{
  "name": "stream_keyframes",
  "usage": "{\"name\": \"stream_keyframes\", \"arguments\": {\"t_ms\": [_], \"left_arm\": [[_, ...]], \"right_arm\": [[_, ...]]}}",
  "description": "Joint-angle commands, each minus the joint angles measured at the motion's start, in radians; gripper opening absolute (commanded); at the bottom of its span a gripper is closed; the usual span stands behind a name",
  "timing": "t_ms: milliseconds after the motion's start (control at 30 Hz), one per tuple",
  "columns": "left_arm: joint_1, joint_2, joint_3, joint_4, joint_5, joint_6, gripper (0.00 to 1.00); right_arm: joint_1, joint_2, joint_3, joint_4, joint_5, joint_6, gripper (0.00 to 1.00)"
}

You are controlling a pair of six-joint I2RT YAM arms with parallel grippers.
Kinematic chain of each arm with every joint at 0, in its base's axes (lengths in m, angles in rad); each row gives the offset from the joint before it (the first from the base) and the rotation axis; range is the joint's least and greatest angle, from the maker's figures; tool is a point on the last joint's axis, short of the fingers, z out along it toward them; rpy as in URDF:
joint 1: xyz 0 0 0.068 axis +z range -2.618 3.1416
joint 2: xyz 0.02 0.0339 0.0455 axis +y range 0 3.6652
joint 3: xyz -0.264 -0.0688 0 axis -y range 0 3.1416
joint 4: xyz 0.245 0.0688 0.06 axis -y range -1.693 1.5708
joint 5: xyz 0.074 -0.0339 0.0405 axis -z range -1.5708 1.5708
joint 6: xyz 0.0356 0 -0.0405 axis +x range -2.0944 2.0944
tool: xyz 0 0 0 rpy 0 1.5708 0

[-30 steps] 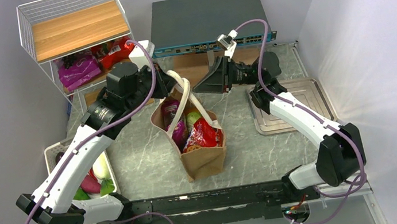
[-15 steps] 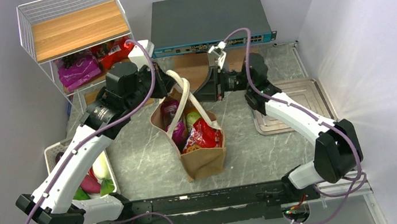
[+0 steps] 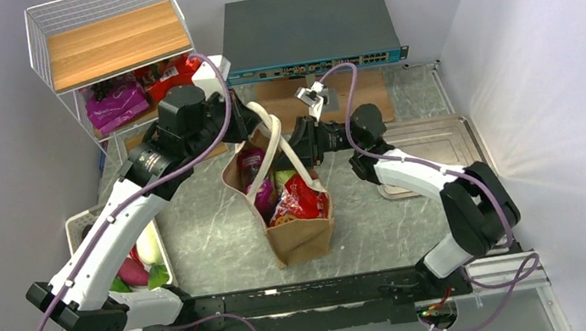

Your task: Place the food into the grocery bag and tie it

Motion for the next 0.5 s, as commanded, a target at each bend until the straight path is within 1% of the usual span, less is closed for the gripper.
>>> {"name": "stream_keyframes", "arguments": {"t_ms": [0,67,133,200,333,467], "left_arm": [[0.002,-0.007,0.095,0.119,0.048,-0.023,0.0],[0.001,0.012,0.12,0.093,0.041,-0.035,0.0],[0.001,0.017,0.124,0.093,0.036,-0.044,0.0],[0.001,0.013,0.122,0.094,0.031,-0.049,0.0],[0.002,0.019,0.138,0.08,0.021,-0.052,0.0],[0.003,0.025,0.141,0.084,0.015,-0.069,0.0]], "right_arm": [[0.009,0.066,-0.019,0.644,-0.008,0.376,0.36],[0.009,0.1,-0.013,0.781,-0.001,0.476,0.36],[0.009,0.13,0.001,0.859,0.001,0.541,0.38],[0.015,0.146,0.029,0.87,-0.013,0.564,0.4],[0.021,0.128,0.047,0.869,-0.02,0.559,0.41],[0.025,0.091,0.021,0.835,0.028,0.513,0.44]]}}
